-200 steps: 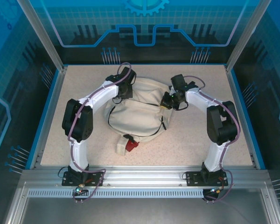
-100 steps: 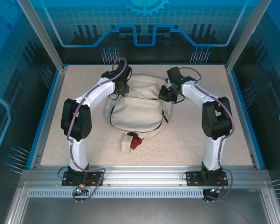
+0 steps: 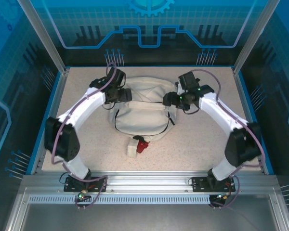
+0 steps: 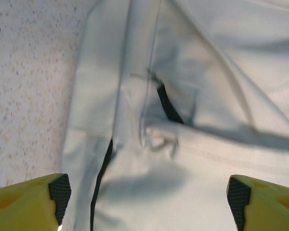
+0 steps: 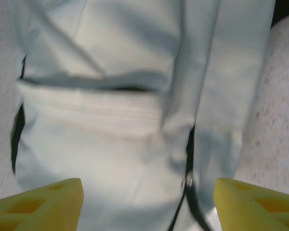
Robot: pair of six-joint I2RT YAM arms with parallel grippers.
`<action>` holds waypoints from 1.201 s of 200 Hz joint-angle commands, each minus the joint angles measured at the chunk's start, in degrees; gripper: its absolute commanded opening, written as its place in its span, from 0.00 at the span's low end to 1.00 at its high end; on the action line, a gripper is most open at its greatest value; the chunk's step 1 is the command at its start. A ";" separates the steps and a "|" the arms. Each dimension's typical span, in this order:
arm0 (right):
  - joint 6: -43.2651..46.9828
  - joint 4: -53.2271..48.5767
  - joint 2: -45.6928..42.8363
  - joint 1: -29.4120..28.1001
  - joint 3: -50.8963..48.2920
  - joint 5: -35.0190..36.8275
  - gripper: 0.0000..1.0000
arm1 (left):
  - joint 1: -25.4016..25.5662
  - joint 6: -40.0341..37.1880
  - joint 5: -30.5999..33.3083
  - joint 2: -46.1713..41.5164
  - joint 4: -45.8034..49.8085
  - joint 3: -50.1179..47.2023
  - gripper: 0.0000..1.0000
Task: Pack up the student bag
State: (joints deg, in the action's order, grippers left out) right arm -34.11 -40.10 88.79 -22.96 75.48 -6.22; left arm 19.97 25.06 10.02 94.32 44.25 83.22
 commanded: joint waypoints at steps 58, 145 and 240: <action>-18.70 0.33 -11.95 -29.77 -19.43 17.22 0.66 | -0.37 3.76 -4.81 -19.68 -3.75 -20.47 0.99; -33.54 17.95 4.60 -38.69 -19.65 14.35 0.55 | -1.92 3.71 -5.36 -25.98 -5.08 -26.99 0.99; -31.74 -0.62 18.43 -39.86 -3.41 23.99 0.66 | -2.56 3.09 -6.02 -26.47 -5.58 -27.58 0.99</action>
State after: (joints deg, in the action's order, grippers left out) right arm -66.00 -32.01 103.68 -61.93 67.55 11.44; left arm 18.02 28.53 5.10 69.32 39.70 56.90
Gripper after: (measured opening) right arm 0.655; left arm 0.987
